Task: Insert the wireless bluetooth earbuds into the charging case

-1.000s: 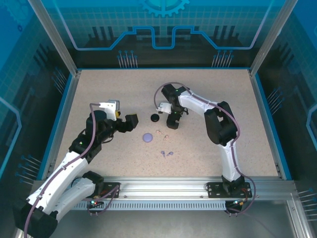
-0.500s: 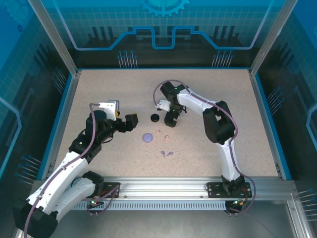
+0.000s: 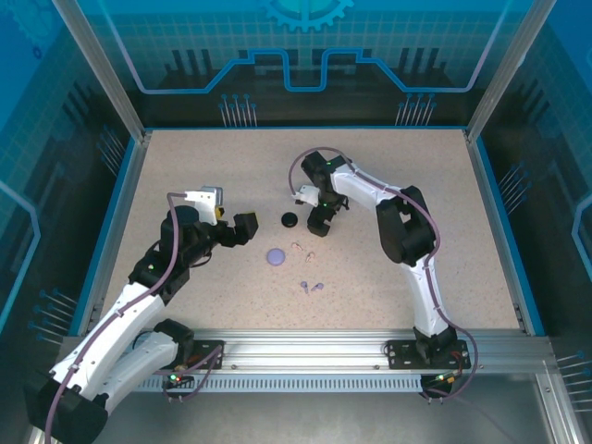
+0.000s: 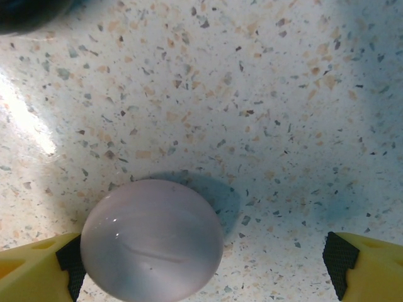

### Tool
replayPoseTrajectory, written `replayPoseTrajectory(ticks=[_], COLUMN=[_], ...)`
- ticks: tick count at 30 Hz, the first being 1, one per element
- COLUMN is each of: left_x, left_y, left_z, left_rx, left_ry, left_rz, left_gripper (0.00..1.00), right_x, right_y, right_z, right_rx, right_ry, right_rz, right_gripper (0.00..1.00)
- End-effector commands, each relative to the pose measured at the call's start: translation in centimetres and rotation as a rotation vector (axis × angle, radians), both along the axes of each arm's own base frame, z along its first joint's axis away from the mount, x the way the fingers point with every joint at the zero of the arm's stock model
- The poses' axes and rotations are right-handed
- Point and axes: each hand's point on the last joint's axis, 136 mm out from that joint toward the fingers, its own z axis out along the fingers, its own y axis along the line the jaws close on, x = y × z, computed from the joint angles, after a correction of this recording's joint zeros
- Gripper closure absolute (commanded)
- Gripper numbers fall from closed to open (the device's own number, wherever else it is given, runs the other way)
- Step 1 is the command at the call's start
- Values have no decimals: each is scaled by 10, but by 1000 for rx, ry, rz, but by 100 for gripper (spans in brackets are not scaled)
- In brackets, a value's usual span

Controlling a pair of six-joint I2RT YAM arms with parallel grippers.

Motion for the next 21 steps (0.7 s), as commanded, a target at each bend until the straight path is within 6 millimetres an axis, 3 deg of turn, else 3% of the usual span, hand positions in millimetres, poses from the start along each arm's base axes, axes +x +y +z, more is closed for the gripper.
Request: replayPoseTrajectory(ticks=[1, 21], left_x=[1, 0], left_y=[5, 5], left_z=[-1, -2], left_rx=[-6, -6], left_ry=[3, 5], left_rz=[27, 24], left_gripper=[1, 1], right_x=[5, 29], right_y=[0, -12], right_z=[5, 10], right_rx=[25, 34], right_ry=[8, -19], right_rz=[-55, -203], right_gripper=[1, 1])
